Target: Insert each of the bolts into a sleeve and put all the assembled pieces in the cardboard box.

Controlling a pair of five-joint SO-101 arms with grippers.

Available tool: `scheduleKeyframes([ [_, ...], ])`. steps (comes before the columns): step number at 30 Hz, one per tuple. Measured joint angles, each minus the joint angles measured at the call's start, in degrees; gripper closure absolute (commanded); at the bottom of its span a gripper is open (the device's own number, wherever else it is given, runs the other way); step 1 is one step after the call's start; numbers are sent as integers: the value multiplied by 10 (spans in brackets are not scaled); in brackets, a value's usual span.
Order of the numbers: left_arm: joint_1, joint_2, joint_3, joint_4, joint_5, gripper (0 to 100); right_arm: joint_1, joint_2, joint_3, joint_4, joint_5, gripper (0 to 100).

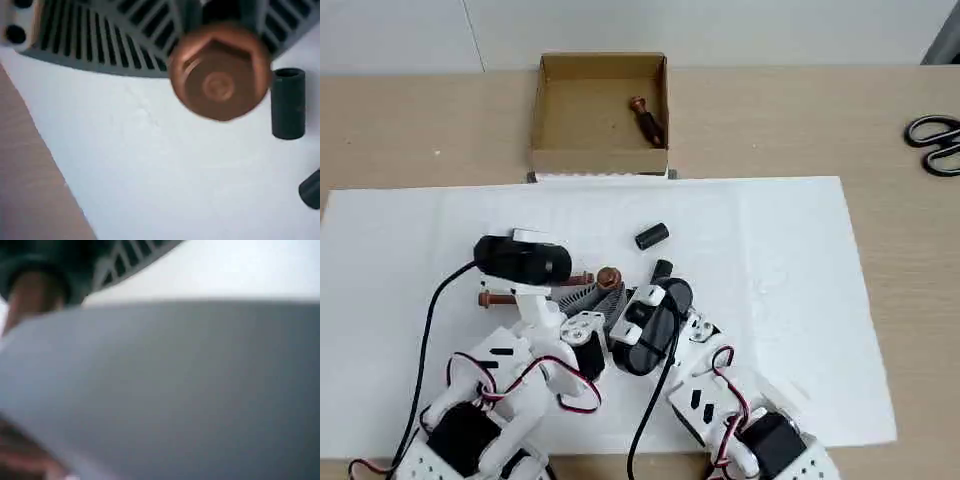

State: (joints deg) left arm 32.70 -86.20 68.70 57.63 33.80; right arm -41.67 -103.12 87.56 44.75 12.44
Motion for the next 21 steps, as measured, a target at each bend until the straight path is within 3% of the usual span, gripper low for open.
scheduleKeyframes([
  [12, 5, -4, 33, -5, -33, 986, -1, 1, 1, -16, 2, 995],
  [18, 1, -4, 33, -6, -33, 791, 2, 1, 1, -16, 2, 995],
  [21, 4, 1, 35, -5, -36, 742, 14, 0, -3, -17, 3, 995],
])
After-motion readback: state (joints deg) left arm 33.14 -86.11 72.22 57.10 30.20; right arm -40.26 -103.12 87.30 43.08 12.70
